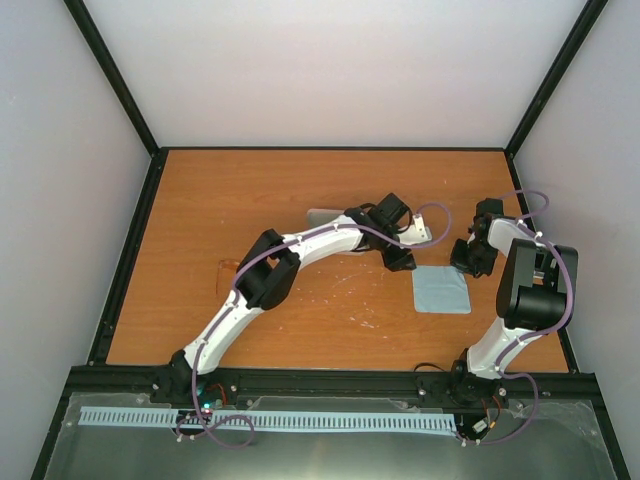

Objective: Organize the sunglasses
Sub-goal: Move the glasses cleaning cloth to the center of the board.

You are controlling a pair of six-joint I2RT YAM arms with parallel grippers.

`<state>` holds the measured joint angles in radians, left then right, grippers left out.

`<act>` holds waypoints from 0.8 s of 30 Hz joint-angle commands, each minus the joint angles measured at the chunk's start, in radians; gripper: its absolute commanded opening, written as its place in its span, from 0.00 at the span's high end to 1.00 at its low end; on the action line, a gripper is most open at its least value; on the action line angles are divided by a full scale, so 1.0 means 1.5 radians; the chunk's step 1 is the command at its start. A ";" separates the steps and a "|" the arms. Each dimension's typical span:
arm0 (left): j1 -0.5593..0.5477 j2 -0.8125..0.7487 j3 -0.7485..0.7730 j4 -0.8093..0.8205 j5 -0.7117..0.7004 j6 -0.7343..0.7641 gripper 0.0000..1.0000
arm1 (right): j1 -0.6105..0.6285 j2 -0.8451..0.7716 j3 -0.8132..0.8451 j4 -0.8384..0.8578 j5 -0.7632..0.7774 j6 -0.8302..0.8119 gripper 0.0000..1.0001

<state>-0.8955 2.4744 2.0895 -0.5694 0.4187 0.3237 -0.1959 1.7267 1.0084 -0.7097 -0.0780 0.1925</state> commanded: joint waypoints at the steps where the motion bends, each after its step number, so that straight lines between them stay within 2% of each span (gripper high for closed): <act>1: -0.006 0.021 0.047 -0.010 -0.021 -0.002 0.45 | 0.000 -0.017 0.005 0.002 0.015 0.012 0.97; 9: -0.012 0.033 0.043 0.001 -0.021 -0.001 0.54 | -0.001 -0.031 0.005 0.009 0.009 0.024 0.97; 24: -0.036 0.044 0.036 0.011 -0.011 -0.002 0.56 | -0.001 -0.039 -0.003 0.011 0.016 0.014 0.97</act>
<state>-0.9226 2.5164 2.1220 -0.5701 0.3939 0.3237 -0.1959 1.6966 1.0084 -0.7017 -0.0666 0.2180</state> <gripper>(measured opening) 0.444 0.028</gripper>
